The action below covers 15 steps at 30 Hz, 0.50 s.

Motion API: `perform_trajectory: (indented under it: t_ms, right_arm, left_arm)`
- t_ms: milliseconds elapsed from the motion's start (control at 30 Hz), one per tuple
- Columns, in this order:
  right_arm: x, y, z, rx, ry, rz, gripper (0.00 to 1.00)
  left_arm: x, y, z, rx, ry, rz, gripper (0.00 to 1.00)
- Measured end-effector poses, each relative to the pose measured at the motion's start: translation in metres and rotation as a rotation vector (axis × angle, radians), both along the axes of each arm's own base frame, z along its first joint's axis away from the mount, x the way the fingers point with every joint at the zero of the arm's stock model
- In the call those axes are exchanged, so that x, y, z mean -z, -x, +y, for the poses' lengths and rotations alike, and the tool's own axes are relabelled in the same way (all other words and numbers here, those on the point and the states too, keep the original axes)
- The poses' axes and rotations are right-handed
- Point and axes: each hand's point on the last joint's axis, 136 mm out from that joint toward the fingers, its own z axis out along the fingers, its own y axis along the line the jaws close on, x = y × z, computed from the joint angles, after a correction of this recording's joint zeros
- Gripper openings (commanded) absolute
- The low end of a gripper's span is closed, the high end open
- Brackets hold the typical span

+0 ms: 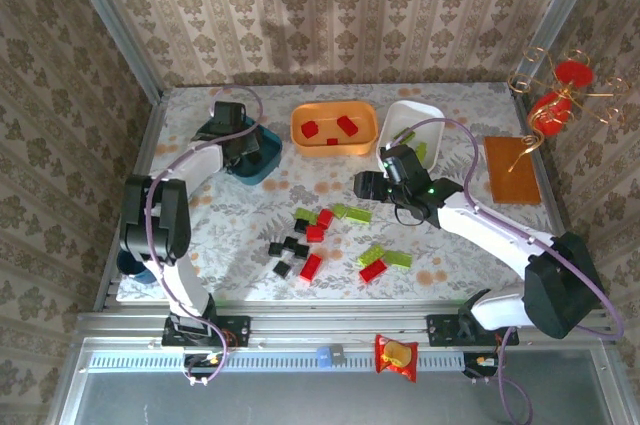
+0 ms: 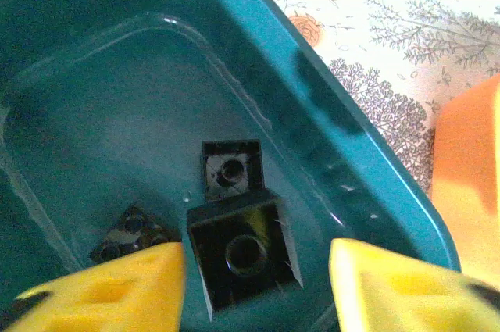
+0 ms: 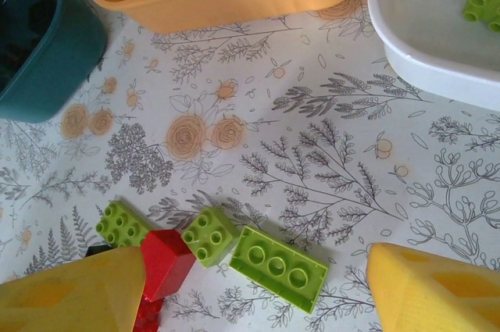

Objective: Sort the legos into containers by color
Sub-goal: Place the lego in the container, then pick up the lego from the bottom-center of the table.

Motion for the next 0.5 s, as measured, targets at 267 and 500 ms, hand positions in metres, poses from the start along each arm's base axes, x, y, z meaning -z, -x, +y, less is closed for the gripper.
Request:
perform_trajectory:
  t_ms: [267,500]
  right_arm:
    - [0.004,0.003,0.004,-0.019,-0.008,0.022,0.76]
    - [0.044,0.012,0.033,-0.112,0.047,0.128,0.74]
  left_arm:
    - [-0.057,0.017,-0.012,0.033,0.082,-0.114,0.85]
    - [-0.11,0.096,-0.073,0.208,0.181,-0.275,1.0]
